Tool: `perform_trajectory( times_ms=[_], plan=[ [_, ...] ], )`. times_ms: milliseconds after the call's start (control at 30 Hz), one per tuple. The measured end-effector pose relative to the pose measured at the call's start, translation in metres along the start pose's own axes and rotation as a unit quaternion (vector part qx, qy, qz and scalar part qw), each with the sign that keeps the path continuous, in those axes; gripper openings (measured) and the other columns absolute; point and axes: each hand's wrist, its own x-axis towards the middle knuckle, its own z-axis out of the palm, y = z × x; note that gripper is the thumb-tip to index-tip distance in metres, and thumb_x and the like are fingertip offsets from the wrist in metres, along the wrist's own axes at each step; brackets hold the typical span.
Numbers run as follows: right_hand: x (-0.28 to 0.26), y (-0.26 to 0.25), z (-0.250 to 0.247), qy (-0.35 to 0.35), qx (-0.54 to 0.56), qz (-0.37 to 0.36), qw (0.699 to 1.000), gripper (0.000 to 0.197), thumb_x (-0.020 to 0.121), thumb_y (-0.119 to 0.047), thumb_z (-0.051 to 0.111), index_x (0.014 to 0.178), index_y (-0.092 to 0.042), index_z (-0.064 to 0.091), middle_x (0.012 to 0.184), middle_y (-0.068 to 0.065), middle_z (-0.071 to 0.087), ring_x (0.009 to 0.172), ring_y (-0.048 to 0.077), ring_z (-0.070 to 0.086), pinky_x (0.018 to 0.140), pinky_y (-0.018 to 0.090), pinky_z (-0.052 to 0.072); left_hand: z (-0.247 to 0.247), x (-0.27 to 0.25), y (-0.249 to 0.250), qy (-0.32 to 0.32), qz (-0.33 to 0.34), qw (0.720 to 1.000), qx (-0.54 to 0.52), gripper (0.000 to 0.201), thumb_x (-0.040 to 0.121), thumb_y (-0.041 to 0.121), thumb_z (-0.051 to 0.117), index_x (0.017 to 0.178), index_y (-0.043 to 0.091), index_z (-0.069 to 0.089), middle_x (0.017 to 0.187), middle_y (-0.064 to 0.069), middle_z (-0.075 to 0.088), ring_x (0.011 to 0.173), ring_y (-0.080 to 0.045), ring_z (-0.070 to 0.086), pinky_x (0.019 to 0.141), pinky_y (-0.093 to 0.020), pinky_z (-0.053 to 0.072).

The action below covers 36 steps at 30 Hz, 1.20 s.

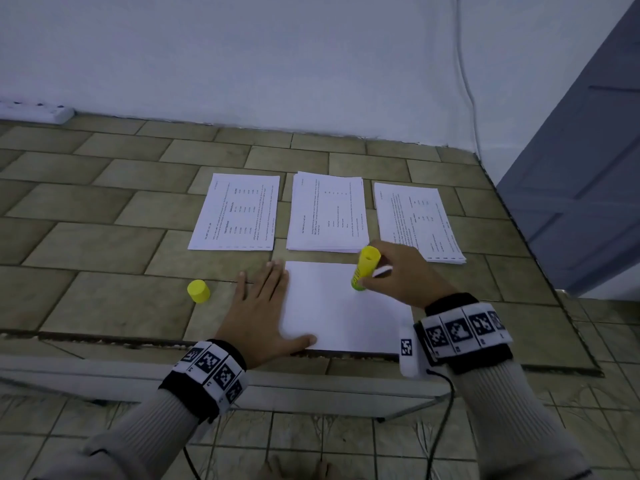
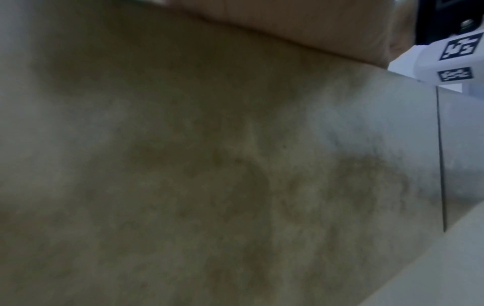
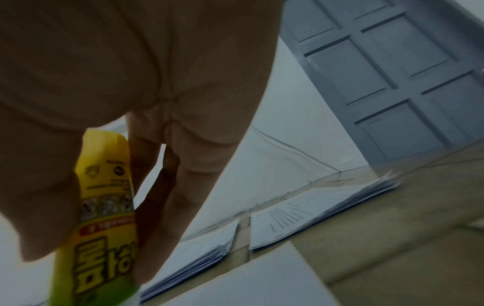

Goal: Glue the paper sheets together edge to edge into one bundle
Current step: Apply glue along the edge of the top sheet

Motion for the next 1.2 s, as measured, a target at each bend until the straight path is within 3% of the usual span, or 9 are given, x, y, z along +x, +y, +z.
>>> perform_trajectory(
  times_ms=[100,167,300,400,533,800,933,1067,1200],
  plan=[
    [-0.028,0.000,-0.009,-0.026,-0.009,0.027,0.999,0.015,0.075,-0.012,0.078,0.088,-0.016,0.072,0.093,-0.012,0.070,0.086,0.002,0.065,0.074,0.016,0.053,-0.001,0.000,0.000,-0.008,-0.003,1.000,0.011,0.135,0.056,0.098,-0.006,0.155,0.006,0.003,0.162,-0.008,-0.011,0.148,-0.019,-0.015,0.119,-0.057,-0.003],
    [-0.044,0.002,-0.015,-0.026,-0.003,0.041,0.999,0.021,0.074,-0.009,0.077,0.092,-0.018,0.071,0.090,-0.012,0.070,0.083,0.001,0.065,0.070,0.011,0.049,-0.001,0.000,0.000,-0.016,-0.005,1.000,0.019,0.136,0.054,0.097,-0.010,0.155,0.007,-0.001,0.162,-0.008,-0.014,0.147,-0.018,-0.018,0.118,-0.057,-0.004],
    [-0.069,0.006,-0.026,-0.037,-0.007,0.065,0.997,0.026,0.073,-0.011,0.079,0.093,-0.026,0.070,0.089,-0.012,0.070,0.084,0.003,0.065,0.071,0.016,0.053,-0.001,0.000,0.000,-0.009,-0.004,1.000,0.018,0.135,0.055,0.097,-0.008,0.155,0.006,0.003,0.162,-0.008,-0.012,0.148,-0.020,-0.014,0.118,-0.057,-0.004],
    [-0.080,0.009,-0.031,-0.038,-0.012,0.082,0.996,0.028,0.071,-0.014,0.080,0.092,-0.030,0.070,0.089,-0.014,0.071,0.086,0.005,0.067,0.079,0.027,0.056,0.001,0.001,0.000,-0.001,0.000,1.000,0.012,0.135,0.057,0.098,-0.005,0.155,0.005,0.005,0.162,-0.008,-0.010,0.149,-0.020,-0.012,0.119,-0.057,-0.003],
    [-0.084,0.011,-0.029,-0.035,0.003,0.077,0.996,0.028,0.071,-0.013,0.081,0.092,-0.027,0.071,0.089,-0.011,0.071,0.086,0.009,0.067,0.080,0.032,0.057,0.001,0.001,0.000,-0.007,0.000,1.000,0.021,0.134,0.057,0.098,-0.007,0.155,0.006,0.000,0.161,-0.007,-0.015,0.148,-0.019,-0.016,0.118,-0.056,-0.005],
    [-0.053,0.009,-0.034,-0.013,-0.056,0.052,0.997,0.024,0.072,-0.013,0.080,0.093,-0.020,0.071,0.091,-0.008,0.070,0.084,0.002,0.063,0.072,0.011,0.050,0.001,0.001,-0.001,0.002,0.004,1.000,0.014,0.135,0.057,0.098,-0.005,0.154,0.006,0.002,0.161,-0.008,-0.013,0.147,-0.019,-0.015,0.118,-0.057,-0.003],
    [-0.024,0.020,-0.039,0.031,-0.082,0.065,0.994,0.020,0.074,-0.010,0.078,0.092,-0.013,0.069,0.090,0.001,0.071,0.086,0.014,0.065,0.075,0.029,0.055,0.003,0.001,-0.002,0.006,0.007,1.000,0.013,0.133,0.059,0.098,-0.001,0.155,0.005,0.004,0.162,-0.008,-0.011,0.148,-0.020,-0.012,0.118,-0.058,-0.001],
    [-0.004,0.029,-0.039,0.070,-0.077,0.065,0.992,0.016,0.073,-0.008,0.077,0.085,-0.009,0.067,0.092,-0.001,0.070,0.085,0.015,0.066,0.074,0.020,0.054,0.006,0.001,-0.003,0.017,0.011,1.000,0.012,0.131,0.063,0.098,0.003,0.154,0.004,0.009,0.162,-0.009,-0.006,0.149,-0.021,-0.007,0.118,-0.059,0.002],
    [0.001,0.029,-0.038,0.091,-0.097,0.086,0.987,0.028,0.073,-0.011,0.079,0.096,-0.009,0.063,0.097,0.002,0.067,0.084,0.015,0.064,0.075,0.027,0.054,0.004,0.001,-0.003,0.010,0.009,1.000,0.010,0.132,0.061,0.098,0.001,0.154,0.005,0.006,0.162,-0.008,-0.009,0.149,-0.020,-0.010,0.118,-0.058,0.000]
  ],
)
